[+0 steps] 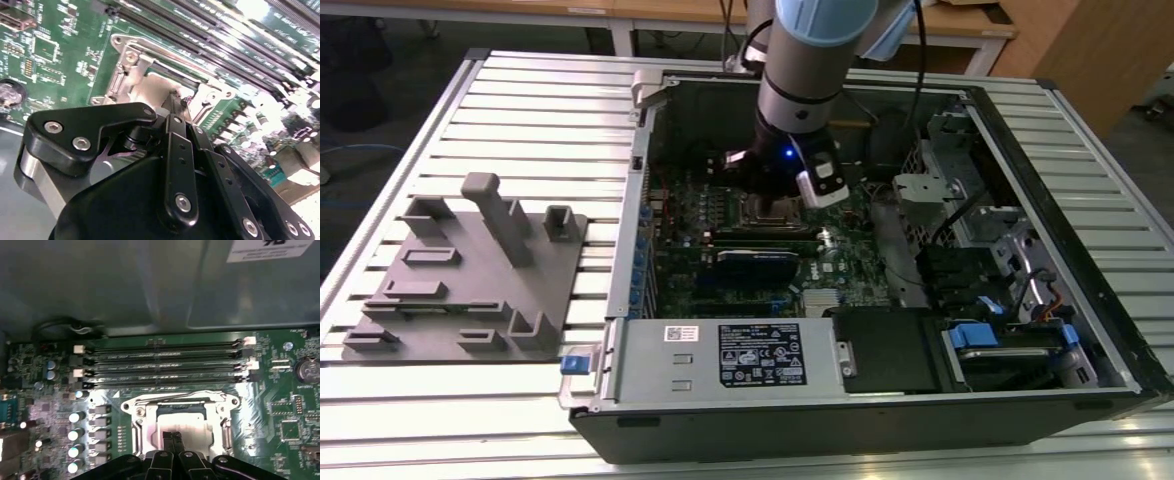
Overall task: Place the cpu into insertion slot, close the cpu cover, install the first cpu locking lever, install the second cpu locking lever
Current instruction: 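Install the second cpu locking lever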
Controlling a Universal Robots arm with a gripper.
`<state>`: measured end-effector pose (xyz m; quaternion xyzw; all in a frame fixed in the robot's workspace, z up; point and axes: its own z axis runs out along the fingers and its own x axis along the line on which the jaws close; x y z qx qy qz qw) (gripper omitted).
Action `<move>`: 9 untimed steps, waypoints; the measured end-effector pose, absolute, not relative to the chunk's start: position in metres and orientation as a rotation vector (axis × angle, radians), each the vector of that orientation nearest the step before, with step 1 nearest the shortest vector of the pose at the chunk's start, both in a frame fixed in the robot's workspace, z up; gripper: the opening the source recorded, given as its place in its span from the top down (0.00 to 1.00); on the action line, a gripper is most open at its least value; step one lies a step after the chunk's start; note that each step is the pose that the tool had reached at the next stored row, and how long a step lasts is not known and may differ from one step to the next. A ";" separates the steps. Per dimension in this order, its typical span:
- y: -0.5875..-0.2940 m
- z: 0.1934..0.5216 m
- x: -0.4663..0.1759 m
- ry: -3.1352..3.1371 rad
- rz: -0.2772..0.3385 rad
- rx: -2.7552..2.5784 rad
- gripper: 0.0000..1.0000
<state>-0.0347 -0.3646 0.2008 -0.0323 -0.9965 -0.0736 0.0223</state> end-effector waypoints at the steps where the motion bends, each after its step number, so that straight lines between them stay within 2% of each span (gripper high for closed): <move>1: -0.364 0.201 -0.034 -3.087 -0.227 -0.100 0.90; 9: -0.364 0.201 -0.035 -3.117 -0.230 -0.095 0.90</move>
